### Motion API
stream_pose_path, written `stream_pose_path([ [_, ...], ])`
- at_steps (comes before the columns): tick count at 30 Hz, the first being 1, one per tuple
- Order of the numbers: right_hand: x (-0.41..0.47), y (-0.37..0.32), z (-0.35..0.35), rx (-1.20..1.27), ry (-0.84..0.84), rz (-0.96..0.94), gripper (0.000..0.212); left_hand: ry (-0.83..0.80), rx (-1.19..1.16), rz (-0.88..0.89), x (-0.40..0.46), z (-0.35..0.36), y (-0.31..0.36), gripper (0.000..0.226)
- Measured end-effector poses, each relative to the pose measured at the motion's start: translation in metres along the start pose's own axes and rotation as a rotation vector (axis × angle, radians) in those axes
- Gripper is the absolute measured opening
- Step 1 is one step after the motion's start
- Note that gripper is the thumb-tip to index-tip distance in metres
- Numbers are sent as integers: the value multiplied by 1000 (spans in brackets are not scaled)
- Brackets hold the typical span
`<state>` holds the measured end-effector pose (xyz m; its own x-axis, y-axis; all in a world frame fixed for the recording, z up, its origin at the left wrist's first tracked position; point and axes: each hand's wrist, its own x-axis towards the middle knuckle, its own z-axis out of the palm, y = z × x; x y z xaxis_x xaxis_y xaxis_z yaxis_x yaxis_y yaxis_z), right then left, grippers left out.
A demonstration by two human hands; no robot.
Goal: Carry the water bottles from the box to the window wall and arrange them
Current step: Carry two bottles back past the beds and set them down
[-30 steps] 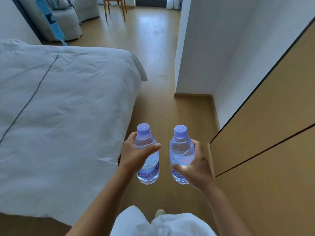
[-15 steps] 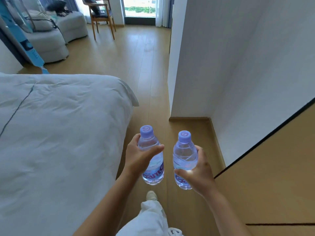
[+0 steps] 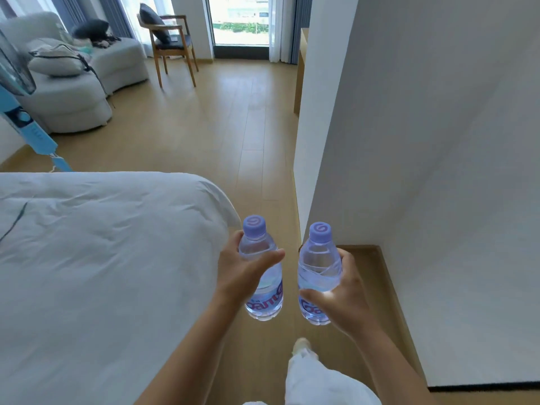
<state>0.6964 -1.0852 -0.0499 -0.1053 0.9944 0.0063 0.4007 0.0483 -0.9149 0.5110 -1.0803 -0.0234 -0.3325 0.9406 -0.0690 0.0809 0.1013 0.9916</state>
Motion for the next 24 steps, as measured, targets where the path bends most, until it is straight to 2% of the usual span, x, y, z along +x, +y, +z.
stream_pose_path([
  [6, 133, 10, 13, 11, -54, -11, 73, 40, 30, 30, 122, 22, 2, 34],
  [15, 362, -1, 11, -67, -72, -77, 72, 102, 25, 8, 326, 64, 32, 36],
  [24, 526, -7, 43, -118, -89, -73, 71, 156, -2, -36, 493, 72, 41, 41],
])
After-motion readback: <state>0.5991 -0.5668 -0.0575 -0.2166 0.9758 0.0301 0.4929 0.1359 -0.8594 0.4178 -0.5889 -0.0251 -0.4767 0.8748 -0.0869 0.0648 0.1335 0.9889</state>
